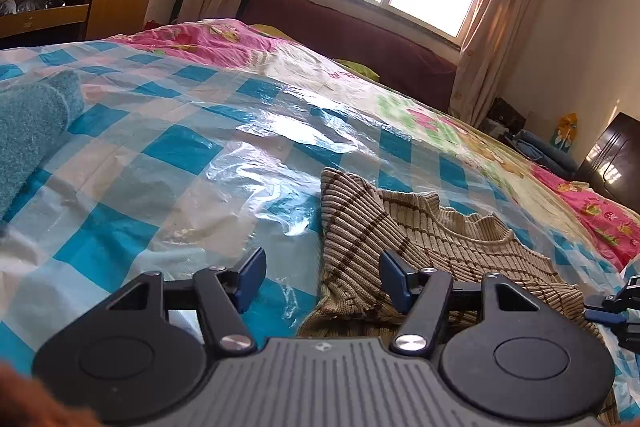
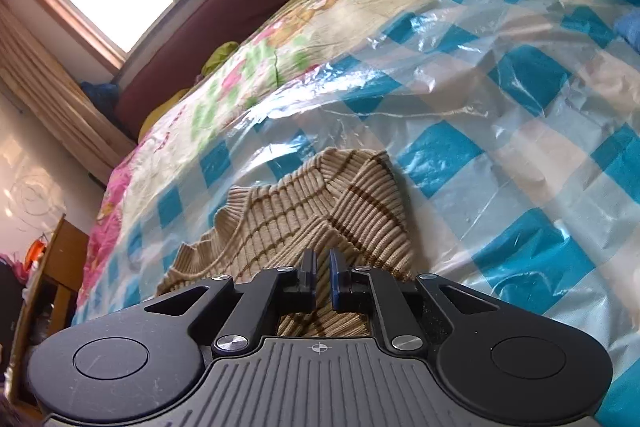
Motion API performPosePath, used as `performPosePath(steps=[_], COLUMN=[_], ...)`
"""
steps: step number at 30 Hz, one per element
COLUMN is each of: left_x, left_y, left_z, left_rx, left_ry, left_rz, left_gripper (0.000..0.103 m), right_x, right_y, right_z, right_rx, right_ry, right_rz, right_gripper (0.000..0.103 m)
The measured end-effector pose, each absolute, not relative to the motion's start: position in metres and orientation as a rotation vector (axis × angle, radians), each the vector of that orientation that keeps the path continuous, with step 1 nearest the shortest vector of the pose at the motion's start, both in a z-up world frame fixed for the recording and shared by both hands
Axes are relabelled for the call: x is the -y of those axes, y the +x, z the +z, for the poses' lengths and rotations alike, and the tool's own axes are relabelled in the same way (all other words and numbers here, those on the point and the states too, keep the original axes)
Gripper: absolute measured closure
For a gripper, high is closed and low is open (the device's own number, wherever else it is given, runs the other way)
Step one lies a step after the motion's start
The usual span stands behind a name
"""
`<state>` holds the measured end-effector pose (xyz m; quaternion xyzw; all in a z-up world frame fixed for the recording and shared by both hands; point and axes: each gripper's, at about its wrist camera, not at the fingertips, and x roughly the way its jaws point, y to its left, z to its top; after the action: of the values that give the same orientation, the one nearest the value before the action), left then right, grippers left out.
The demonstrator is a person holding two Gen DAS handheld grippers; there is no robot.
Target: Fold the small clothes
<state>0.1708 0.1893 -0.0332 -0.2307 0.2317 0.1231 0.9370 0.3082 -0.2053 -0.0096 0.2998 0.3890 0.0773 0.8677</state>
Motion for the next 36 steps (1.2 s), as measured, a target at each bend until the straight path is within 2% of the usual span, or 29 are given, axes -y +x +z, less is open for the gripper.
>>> performPosePath(steps=[2, 13, 14, 17, 18, 25, 31, 36], left_x=[-0.190, -0.188, -0.188, -0.189, -0.190, -0.189, -0.185, -0.186], left_y=[0.171, 0.174, 0.174, 0.173, 0.173, 0.171, 0.185, 0.182], left_z=[-0.034, -0.035, -0.035, -0.035, -0.034, -0.030, -0.044, -0.041], left_rx=[-0.477, -0.484, -0.483, -0.478, -0.475, -0.448, -0.556, -0.550], left_ry=[-0.472, -0.470, -0.471, -0.476, -0.477, -0.476, -0.438, -0.444], left_rz=[0.252, 0.244, 0.245, 0.246, 0.247, 0.243, 0.263, 0.274], left_gripper=[0.038, 0.038, 0.038, 0.038, 0.038, 0.037, 0.037, 0.037], right_x=[0.205, 0.198, 0.197, 0.197, 0.197, 0.210, 0.213, 0.206], right_y=[0.312, 0.323, 0.323, 0.322, 0.321, 0.300, 0.304, 0.298], right_z=[-0.015, -0.024, -0.023, -0.020, -0.017, 0.008, -0.022, -0.006], right_rx=[-0.834, -0.834, -0.831, -0.824, -0.819, -0.726, -0.830, -0.793], right_ry=[0.635, 0.631, 0.630, 0.634, 0.640, 0.647, 0.557, 0.471], right_rz=[0.140, 0.118, 0.118, 0.140, 0.147, 0.187, 0.090, 0.078], right_gripper=[0.072, 0.069, 0.071, 0.093, 0.096, 0.098, 0.098, 0.092])
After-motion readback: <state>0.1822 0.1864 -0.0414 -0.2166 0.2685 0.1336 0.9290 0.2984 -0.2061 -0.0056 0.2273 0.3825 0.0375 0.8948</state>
